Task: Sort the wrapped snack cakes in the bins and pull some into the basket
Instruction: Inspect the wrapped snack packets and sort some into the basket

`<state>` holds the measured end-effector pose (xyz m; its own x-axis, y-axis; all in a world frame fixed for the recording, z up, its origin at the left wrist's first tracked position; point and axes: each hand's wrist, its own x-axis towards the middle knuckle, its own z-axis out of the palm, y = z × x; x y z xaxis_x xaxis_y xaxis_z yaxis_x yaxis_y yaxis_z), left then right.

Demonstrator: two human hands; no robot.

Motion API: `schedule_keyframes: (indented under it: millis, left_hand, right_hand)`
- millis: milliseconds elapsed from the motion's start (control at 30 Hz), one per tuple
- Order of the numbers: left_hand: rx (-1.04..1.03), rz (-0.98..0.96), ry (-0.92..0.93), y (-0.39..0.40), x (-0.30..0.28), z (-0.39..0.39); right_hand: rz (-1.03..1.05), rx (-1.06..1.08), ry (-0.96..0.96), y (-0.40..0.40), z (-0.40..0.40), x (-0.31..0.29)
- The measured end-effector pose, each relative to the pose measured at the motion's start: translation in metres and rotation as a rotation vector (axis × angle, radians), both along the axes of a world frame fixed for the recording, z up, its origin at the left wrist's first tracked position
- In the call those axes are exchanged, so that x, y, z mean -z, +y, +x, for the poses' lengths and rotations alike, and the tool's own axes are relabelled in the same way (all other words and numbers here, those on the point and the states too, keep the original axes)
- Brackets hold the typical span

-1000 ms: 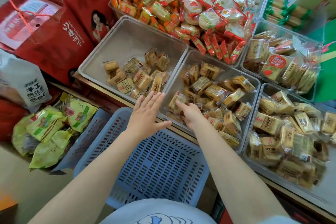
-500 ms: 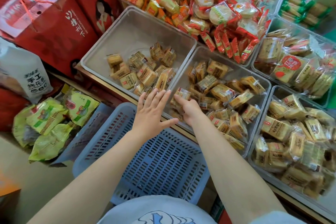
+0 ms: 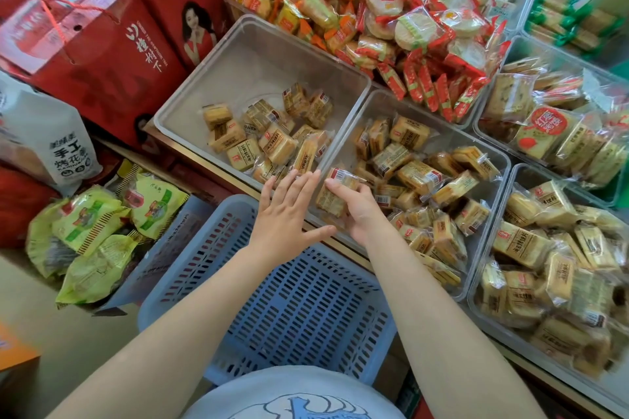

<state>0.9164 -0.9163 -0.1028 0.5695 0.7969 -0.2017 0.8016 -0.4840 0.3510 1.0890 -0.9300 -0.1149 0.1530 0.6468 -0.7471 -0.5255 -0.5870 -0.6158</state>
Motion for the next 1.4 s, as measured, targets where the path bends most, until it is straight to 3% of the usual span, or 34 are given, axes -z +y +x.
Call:
schedule_keyframes:
  millis: [133, 333, 467, 600, 933, 1067, 1300, 1400]
  left_hand:
    - [-0.005, -0.079, -0.068, 0.003, -0.012, -0.002]
    - [-0.048, -0.259, -0.321, -0.014, -0.044, -0.009]
    - [-0.158, -0.208, -0.429, -0.018, -0.05, -0.005]
    - [-0.245, -0.281, -0.531, -0.016, -0.06, -0.009]
    - [-0.545, -0.934, -0.89, -0.058, -0.093, -0.03]
    - [-0.607, -1.06, -0.909, -0.074, -0.097, -0.036]
    - [-0.557, -0.979, -0.829, -0.105, -0.099, -0.062]
    - [-0.654, -1.143, -0.996, -0.11, -0.101, -0.073]
  right_hand:
    - [0.055, -0.067, -0.033, -0.005, -0.004, -0.018]
    - [0.075, -0.042, -0.078, -0.021, -0.007, -0.041]
    - [0.058, -0.022, -0.093, -0.025, -0.018, -0.055]
    - [0.081, -0.001, -0.102, -0.031, -0.024, -0.067]
    - [0.203, -0.206, -0.323, -0.086, -0.045, -0.105]
    - [0.174, -0.241, -0.436, -0.11, -0.054, -0.113]
    - [0.154, -0.298, -0.474, -0.14, -0.073, -0.126]
    - [0.132, -0.244, -0.422, -0.149, -0.076, -0.13]
